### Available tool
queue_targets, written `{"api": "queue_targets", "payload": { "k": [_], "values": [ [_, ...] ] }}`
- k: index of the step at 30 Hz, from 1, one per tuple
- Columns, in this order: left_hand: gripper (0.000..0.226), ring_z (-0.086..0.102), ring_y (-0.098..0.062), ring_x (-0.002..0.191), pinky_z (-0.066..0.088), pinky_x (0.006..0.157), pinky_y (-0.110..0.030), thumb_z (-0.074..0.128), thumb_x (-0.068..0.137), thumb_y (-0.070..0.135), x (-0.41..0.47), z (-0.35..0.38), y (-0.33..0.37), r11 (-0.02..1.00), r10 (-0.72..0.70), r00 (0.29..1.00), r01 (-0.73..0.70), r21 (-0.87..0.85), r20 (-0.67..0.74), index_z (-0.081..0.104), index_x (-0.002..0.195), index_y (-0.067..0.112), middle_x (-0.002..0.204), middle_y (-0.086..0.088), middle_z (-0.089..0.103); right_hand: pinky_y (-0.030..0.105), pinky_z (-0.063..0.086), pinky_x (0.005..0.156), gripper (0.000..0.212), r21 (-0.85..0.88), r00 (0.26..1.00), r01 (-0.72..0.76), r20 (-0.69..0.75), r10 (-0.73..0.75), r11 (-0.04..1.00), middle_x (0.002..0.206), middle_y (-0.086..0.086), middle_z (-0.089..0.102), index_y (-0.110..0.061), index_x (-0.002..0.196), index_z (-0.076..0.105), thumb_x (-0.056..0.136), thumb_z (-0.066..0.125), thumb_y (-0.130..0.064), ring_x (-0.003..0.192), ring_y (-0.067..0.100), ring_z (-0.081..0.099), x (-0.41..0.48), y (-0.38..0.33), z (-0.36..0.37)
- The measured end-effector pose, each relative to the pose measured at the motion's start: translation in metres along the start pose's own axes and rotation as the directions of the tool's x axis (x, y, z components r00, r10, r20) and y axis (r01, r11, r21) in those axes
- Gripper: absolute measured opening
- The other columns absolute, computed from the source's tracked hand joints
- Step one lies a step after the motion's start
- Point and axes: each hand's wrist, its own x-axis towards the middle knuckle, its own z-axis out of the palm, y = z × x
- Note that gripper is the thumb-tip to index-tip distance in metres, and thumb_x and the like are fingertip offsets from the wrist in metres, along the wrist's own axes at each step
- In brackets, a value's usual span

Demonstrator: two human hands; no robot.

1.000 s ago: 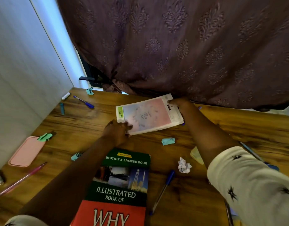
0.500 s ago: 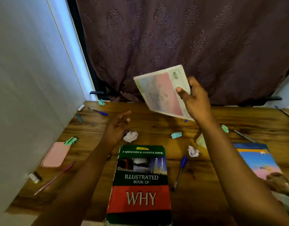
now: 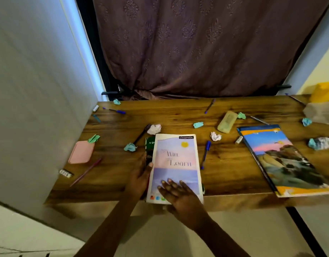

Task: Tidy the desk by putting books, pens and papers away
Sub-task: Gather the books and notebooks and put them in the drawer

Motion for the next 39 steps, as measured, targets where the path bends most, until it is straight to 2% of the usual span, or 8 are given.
{"api": "queue_targets", "payload": {
  "k": [3, 7, 12, 17, 26, 32, 34, 39],
  "values": [
    [0.044, 0.064, -0.022, 0.103, 0.054, 0.086, -0.034, 0.056, 0.091, 0.033, 0.000, 0.002, -0.008, 0.990, 0.105, 0.994, -0.108, 0.095, 0.041, 0.048, 0.132, 0.018, 0.125, -0.003, 0.061, 0.040, 0.013, 0.119, 0.065, 0.294, 0.992, -0.124, 0.060, 0.111, 0.948, 0.149, -0.007, 0.037, -0.029, 0.140, 0.041, 0.089, 0.020, -0.064, 0.142, 0.011, 0.025, 0.005, 0.013, -0.013],
    [0.070, 0.062, -0.018, 0.107, 0.051, 0.093, -0.042, 0.055, 0.079, 0.067, 0.009, 0.008, -0.018, 0.981, 0.121, 0.992, -0.123, 0.152, 0.027, 0.045, 0.134, 0.025, 0.129, -0.001, 0.060, 0.037, 0.012, 0.119, 0.070, 0.258, 0.887, -0.451, 0.027, 0.461, 0.854, 0.157, 0.004, 0.016, -0.020, 0.148, 0.025, 0.092, 0.034, -0.061, 0.146, 0.021, 0.012, 0.021, 0.046, -0.014],
    [0.064, 0.043, -0.026, 0.132, 0.038, 0.108, -0.050, 0.046, 0.092, 0.050, 0.012, 0.015, -0.018, 0.887, 0.201, 0.979, -0.170, 0.429, -0.030, 0.026, 0.148, 0.025, 0.149, -0.003, 0.040, 0.032, 0.003, 0.117, 0.075, 0.184, 0.906, -0.420, 0.146, 0.397, 0.889, 0.159, 0.009, 0.002, -0.014, 0.150, 0.011, 0.093, 0.037, -0.055, 0.147, 0.023, 0.000, 0.042, 0.057, -0.009],
    [0.059, 0.032, -0.025, 0.140, 0.025, 0.115, -0.038, 0.039, 0.100, 0.031, 0.019, 0.019, -0.021, 0.742, 0.282, 0.959, -0.201, 0.639, -0.027, 0.014, 0.150, 0.015, 0.156, -0.006, 0.026, 0.033, 0.002, 0.118, 0.073, 0.191, 0.925, -0.366, 0.181, 0.334, 0.911, 0.159, 0.007, -0.001, -0.014, 0.150, 0.010, 0.094, 0.036, -0.053, 0.147, 0.020, -0.003, 0.051, 0.067, -0.007],
    [0.055, 0.039, -0.031, 0.134, 0.032, 0.111, -0.041, 0.039, 0.100, 0.025, 0.032, 0.018, -0.018, 0.666, 0.319, 0.947, -0.243, 0.705, 0.025, 0.019, 0.149, 0.008, 0.152, -0.015, 0.031, 0.030, 0.003, 0.117, 0.072, 0.226, 0.929, -0.370, 0.070, 0.364, 0.901, 0.159, 0.006, 0.007, -0.014, 0.150, 0.015, 0.094, 0.036, -0.055, 0.147, 0.018, 0.004, 0.057, 0.071, 0.003],
    [0.054, 0.032, -0.033, 0.137, 0.030, 0.112, -0.045, 0.044, 0.099, 0.018, 0.047, 0.013, 0.002, 0.648, 0.177, 0.979, -0.195, 0.736, 0.103, 0.024, 0.148, 0.009, 0.152, -0.019, 0.027, 0.035, 0.012, 0.119, 0.071, 0.388, 0.924, -0.365, 0.043, 0.379, 0.846, 0.157, 0.008, 0.018, -0.008, 0.147, 0.025, 0.093, 0.049, -0.047, 0.145, 0.023, 0.013, 0.057, 0.077, -0.004],
    [0.056, 0.027, -0.033, 0.140, 0.025, 0.115, -0.045, 0.046, 0.097, 0.016, 0.036, 0.029, 0.010, 0.571, 0.257, 0.965, -0.193, 0.798, 0.049, 0.025, 0.148, 0.011, 0.154, -0.018, 0.023, 0.040, 0.022, 0.118, 0.063, 0.491, 0.914, -0.321, -0.062, 0.400, 0.810, 0.154, 0.009, 0.027, -0.009, 0.144, 0.032, 0.093, 0.053, -0.037, 0.143, 0.025, 0.021, 0.044, 0.078, -0.016],
    [0.034, 0.051, -0.027, 0.121, 0.039, 0.101, -0.037, 0.054, 0.093, 0.016, -0.060, 0.139, 0.016, 0.728, 0.581, 0.804, -0.445, 0.521, -0.126, 0.058, 0.126, 0.011, 0.130, -0.012, 0.057, 0.029, 0.044, 0.100, 0.032, 0.772, 0.782, -0.199, -0.246, 0.573, 0.604, 0.127, -0.003, 0.059, -0.024, 0.124, 0.057, 0.093, 0.055, -0.023, 0.119, 0.012, 0.053, -0.067, 0.107, -0.048]
  ]
}}
